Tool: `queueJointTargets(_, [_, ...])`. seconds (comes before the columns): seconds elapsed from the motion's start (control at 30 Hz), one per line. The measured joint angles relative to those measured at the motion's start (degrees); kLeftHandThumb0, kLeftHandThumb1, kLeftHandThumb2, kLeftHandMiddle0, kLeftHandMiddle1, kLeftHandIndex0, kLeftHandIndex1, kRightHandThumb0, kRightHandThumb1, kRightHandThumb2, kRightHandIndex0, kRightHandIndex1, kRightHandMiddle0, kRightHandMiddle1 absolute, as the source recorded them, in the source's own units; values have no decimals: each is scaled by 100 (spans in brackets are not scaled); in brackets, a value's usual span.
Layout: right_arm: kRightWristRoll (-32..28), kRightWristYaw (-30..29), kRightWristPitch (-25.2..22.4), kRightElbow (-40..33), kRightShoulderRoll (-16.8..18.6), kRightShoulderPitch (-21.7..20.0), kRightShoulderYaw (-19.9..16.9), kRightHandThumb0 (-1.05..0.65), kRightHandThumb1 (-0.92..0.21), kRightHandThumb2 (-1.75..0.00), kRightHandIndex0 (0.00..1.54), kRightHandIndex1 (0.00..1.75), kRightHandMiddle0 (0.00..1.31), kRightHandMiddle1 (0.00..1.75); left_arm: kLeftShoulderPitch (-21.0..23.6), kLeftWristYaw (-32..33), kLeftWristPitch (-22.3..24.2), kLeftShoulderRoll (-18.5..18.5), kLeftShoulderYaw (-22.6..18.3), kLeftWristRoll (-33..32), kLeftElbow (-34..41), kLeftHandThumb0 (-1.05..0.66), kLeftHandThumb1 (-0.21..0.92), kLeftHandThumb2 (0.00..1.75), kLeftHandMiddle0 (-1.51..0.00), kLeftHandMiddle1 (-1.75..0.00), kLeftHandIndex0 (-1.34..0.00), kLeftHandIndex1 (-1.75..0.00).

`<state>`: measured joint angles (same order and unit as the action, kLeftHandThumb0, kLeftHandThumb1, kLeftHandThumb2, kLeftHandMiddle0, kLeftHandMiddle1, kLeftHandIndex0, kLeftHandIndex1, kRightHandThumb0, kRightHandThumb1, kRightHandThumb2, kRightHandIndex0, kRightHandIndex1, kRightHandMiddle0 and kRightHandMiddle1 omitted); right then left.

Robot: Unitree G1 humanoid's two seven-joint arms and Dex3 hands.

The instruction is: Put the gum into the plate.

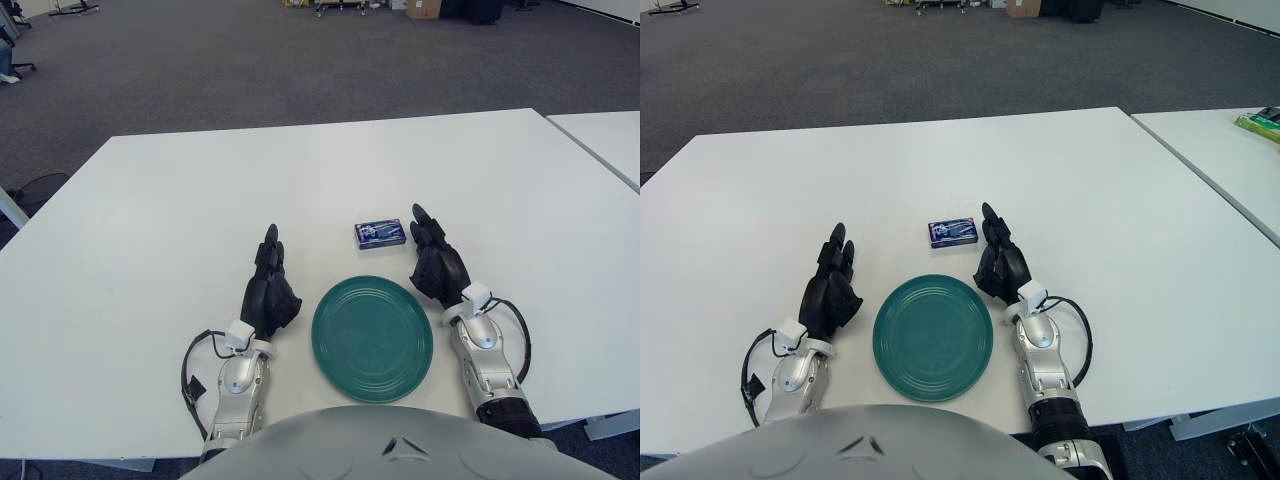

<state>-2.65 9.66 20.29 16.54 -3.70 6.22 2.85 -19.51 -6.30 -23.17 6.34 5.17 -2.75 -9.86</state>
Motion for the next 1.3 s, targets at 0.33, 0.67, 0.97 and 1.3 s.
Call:
queueJointTargets(0.33, [-18,-168,-1104,-233,-449,-457,-527,-69,-92,-107,3,1,0,20,16,8,-54,-13,-28,122,-23,-105,92,114,0,0,0,0])
queueJointTargets(0.67, [1259,-945,-1556,-242,-1248,-1567,-516,-69,-92,-79,13,3,0,49,89,71,-169,-13,-38,161,-151,-105,92,117,0,0,0,0])
queueJointTargets(0.97, [3103,-1446,-1041,-51,-1576,-2927,654,-89,-92,-64,18,2,0,63,188,148,-176,-4,74,255,-189,-105,92,118,0,0,0,0])
queueJointTargets(1.3, [4487,-1667,-545,447,-1641,-3391,1858,-94,-92,-59,16,1,0,61,226,287,-300,-9,195,325,-188,-105,92,117,0,0,0,0])
